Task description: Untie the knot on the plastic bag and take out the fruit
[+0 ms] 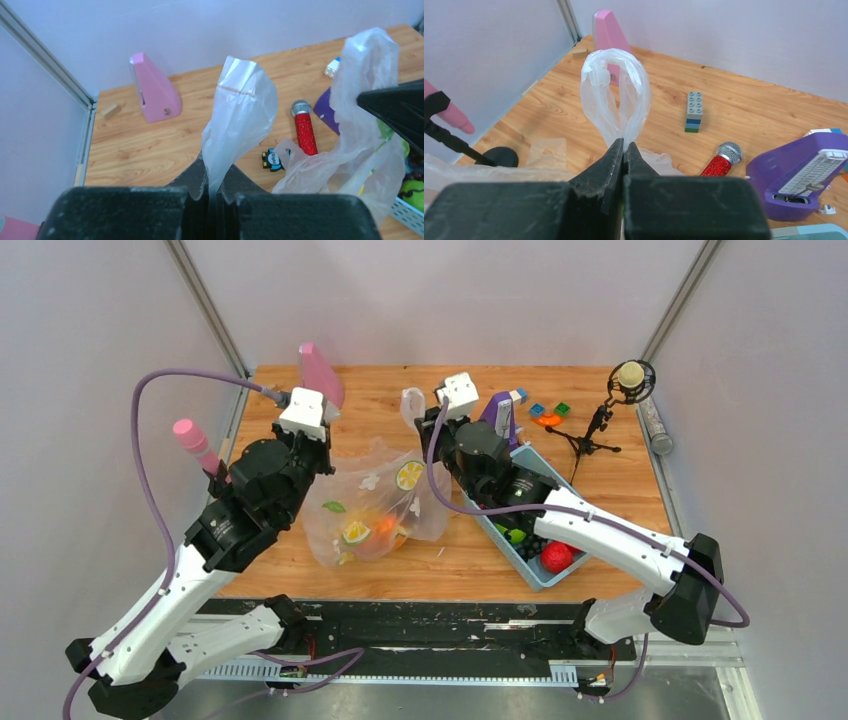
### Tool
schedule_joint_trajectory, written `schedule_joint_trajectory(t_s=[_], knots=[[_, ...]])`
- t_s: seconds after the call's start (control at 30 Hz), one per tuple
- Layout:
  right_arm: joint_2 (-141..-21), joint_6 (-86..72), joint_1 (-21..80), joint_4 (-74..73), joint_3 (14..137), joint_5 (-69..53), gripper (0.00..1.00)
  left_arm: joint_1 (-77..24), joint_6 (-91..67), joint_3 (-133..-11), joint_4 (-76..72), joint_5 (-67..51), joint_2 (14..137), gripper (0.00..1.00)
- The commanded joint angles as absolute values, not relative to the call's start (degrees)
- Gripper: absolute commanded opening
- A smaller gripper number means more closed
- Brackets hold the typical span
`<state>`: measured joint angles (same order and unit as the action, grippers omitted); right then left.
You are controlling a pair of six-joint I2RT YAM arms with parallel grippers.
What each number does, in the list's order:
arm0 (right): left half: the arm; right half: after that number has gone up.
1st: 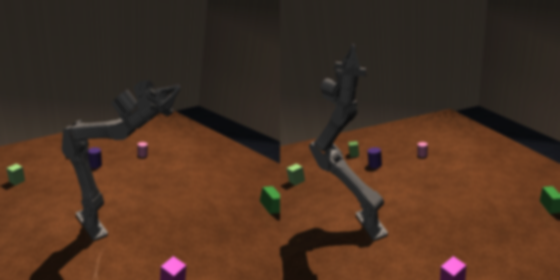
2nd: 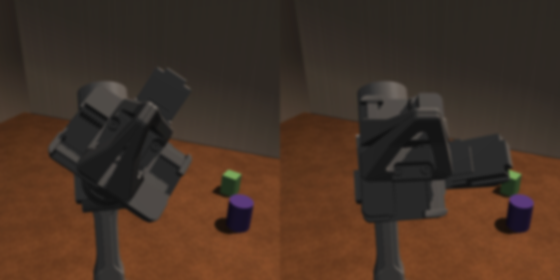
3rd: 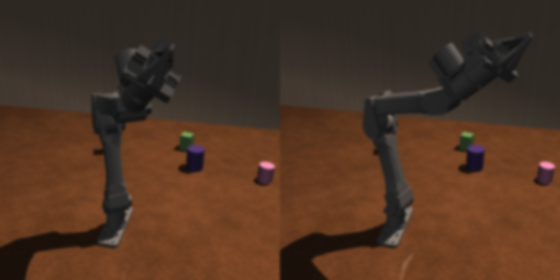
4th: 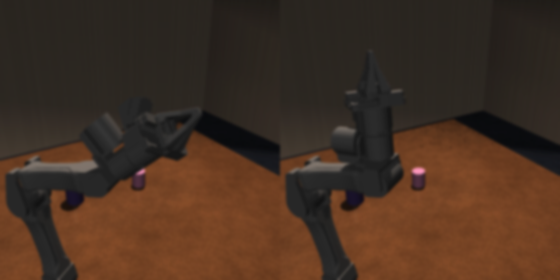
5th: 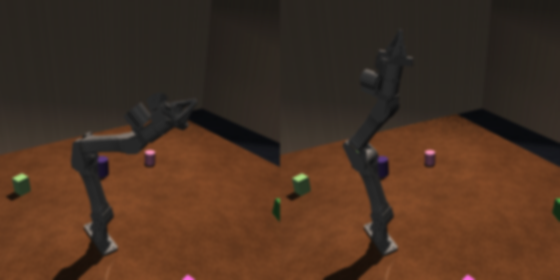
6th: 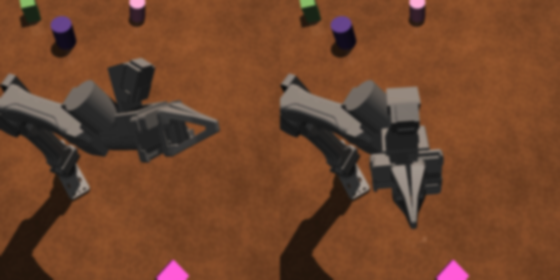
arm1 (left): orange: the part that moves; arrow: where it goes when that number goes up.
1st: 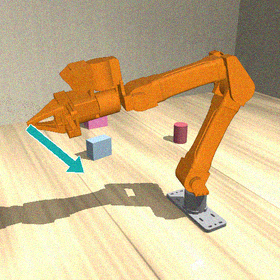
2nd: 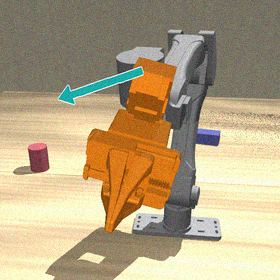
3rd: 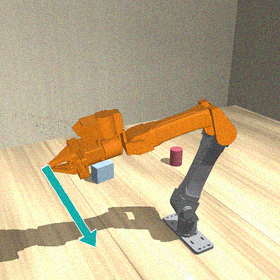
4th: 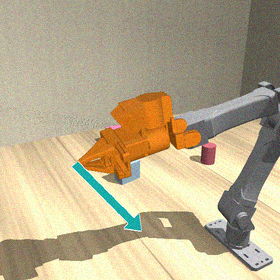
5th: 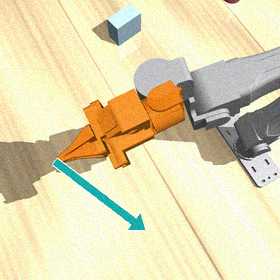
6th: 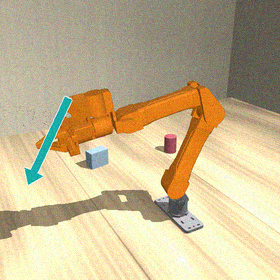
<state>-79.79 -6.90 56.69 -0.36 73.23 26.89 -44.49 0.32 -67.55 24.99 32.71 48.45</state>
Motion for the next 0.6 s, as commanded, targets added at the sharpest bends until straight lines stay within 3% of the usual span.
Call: schedule_joint_trajectory(t_s=[0.0,0.23,0.57], knots=[[-75.87,-8.58,56.08,4.19,71.43,31.24,0.00,-39.35,-0.06,-69.82,19.00,31.62,48.36,0.00],[-66.60,-15.33,55.83,5.52,57.45,30.20,0.00,-31.37,-6.46,-62.46,14.41,25.37,45.61,0.00],[-56.91,-21.07,58.65,2.50,47.85,9.13,0.01,-31.11,-7.02,-58.22,6.65,20.75,47.42,0.00]])
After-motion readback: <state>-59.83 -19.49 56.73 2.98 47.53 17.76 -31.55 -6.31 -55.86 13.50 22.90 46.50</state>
